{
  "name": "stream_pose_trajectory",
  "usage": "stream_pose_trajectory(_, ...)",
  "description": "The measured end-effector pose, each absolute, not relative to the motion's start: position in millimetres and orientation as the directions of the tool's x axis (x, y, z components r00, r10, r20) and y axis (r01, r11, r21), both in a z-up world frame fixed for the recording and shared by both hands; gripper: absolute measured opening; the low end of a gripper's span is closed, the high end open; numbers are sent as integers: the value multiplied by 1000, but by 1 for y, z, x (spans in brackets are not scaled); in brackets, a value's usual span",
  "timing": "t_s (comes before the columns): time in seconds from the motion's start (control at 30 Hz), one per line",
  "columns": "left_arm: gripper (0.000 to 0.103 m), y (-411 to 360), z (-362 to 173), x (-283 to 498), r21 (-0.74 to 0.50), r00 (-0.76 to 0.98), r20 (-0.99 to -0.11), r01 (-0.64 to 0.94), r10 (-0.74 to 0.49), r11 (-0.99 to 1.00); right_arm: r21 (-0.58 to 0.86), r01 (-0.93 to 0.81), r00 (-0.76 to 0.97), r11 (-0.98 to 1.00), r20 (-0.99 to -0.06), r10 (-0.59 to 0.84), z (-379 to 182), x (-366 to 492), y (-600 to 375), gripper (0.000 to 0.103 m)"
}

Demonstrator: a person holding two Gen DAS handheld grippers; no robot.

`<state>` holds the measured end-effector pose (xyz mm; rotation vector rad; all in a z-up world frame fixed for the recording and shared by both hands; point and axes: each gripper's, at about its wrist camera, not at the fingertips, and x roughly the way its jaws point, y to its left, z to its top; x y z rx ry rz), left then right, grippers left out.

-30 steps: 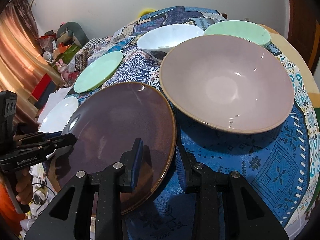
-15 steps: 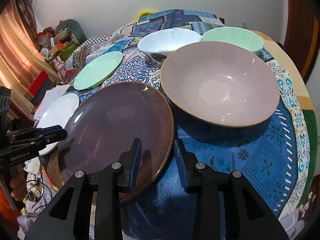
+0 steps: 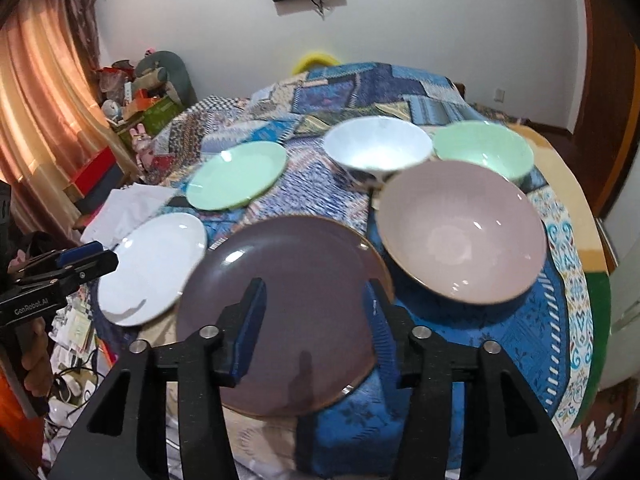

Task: Organize plates and bowls

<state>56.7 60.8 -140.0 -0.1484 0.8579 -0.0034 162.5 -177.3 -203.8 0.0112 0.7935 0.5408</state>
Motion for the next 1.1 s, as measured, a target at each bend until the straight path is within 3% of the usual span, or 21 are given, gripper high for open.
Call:
stream_pose_trajectory(0.13, 63, 83, -135, 46, -117, 673, -739, -114, -10, 987, 188, -499, 575, 846, -659, 485, -197, 161, -155, 51)
stream_pose_trajectory(0.23, 73, 101, -136, 39, -104, 674, -738, -160, 31, 982, 174, -526, 567, 832, -657, 496, -195, 162, -139, 52)
stream_pose_trajectory(0.77, 73, 186, -183, 24, -138, 585, -806, -337, 92, 931, 153, -643, 439, 751, -729, 525, -219, 190, -43, 53)
stream_pose_trajectory(1.1, 48, 200, -206, 28, -185, 543, -839, -326, 23, 927, 97, -707, 345, 701, -817, 462, -240, 216, -6, 52)
